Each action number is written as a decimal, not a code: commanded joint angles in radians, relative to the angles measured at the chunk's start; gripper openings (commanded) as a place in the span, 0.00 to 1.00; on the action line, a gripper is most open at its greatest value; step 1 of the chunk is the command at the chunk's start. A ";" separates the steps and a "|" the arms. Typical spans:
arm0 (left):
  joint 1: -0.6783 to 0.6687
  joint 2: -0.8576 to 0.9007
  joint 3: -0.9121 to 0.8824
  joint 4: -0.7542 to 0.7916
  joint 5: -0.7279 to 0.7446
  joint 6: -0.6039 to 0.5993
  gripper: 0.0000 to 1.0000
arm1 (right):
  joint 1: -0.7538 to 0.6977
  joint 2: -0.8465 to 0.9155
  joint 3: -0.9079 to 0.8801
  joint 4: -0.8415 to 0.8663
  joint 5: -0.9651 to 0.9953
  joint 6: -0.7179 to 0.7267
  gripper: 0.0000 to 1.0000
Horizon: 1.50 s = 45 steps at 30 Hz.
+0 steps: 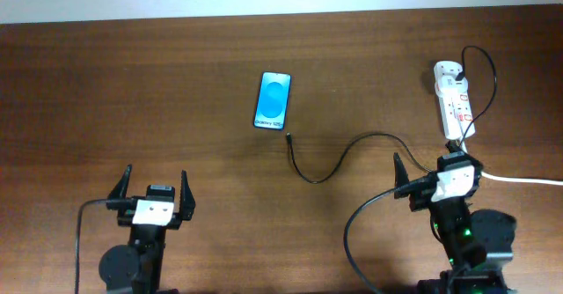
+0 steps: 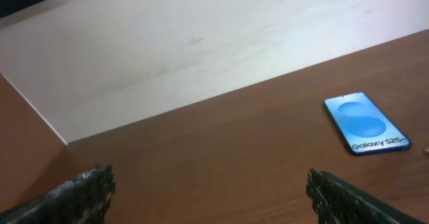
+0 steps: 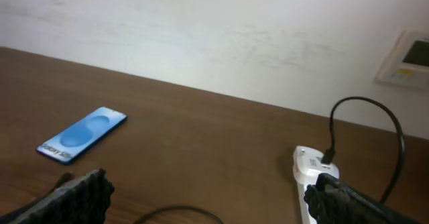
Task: Plug charger to phone and switch on socket
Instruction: 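Move the left gripper forward over the blue phone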
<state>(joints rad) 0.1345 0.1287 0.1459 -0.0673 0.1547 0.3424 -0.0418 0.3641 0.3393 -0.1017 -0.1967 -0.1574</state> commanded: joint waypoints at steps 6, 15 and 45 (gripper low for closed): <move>0.006 0.185 0.150 -0.002 0.058 -0.016 0.99 | -0.005 0.107 0.155 -0.063 -0.036 0.008 0.98; 0.006 0.338 0.257 -0.003 0.123 -0.017 0.99 | -0.005 0.107 0.162 -0.067 -0.036 0.008 0.98; 0.005 0.634 0.425 0.001 0.274 -0.017 0.99 | -0.005 0.190 0.267 -0.135 -0.085 0.008 0.98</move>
<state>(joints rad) 0.1345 0.7330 0.5224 -0.0654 0.3874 0.3393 -0.0418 0.5167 0.5476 -0.2207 -0.2680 -0.1570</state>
